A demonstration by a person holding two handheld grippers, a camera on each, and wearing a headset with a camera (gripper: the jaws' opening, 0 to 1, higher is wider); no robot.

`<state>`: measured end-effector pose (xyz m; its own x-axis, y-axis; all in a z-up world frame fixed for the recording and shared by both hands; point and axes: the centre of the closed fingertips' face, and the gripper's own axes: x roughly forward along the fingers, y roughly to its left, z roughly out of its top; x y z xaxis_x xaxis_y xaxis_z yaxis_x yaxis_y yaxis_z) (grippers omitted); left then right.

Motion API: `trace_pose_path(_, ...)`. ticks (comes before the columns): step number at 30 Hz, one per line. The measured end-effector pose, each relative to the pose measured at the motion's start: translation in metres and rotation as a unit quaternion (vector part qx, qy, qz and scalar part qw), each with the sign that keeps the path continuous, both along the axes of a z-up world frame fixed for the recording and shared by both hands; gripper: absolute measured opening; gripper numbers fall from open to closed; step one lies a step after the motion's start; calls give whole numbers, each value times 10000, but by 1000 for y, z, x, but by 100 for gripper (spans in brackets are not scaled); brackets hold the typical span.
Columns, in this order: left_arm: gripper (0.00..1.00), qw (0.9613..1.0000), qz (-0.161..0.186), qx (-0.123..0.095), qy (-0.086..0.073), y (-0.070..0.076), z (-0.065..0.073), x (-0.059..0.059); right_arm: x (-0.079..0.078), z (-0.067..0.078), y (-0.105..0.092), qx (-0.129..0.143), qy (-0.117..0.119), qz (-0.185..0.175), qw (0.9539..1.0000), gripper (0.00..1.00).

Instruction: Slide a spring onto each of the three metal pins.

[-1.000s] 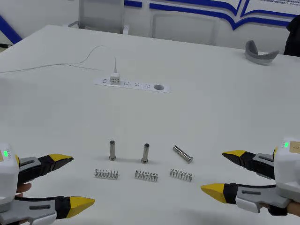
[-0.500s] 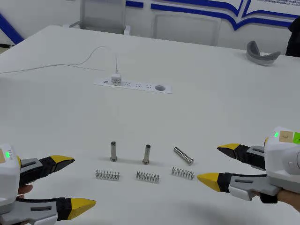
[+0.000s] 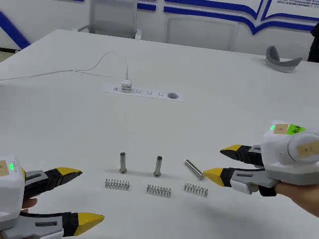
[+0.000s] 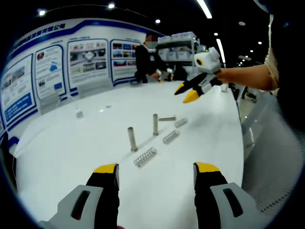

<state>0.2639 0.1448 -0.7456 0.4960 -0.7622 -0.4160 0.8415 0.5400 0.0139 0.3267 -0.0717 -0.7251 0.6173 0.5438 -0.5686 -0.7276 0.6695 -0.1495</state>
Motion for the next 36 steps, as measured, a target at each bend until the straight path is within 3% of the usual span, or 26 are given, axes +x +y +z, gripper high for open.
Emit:
trace_pose_path(17, 63, 9999, 106, -39, 2, 2, -1, -2, 31, -21, 11, -351, 318, -139, 9988, 30)
trace_pose_path(36, 62, 9999, 115, -101, 43, 2, -3, -1, 46, -48, 18, -608, 729, -326, 9949, 22)
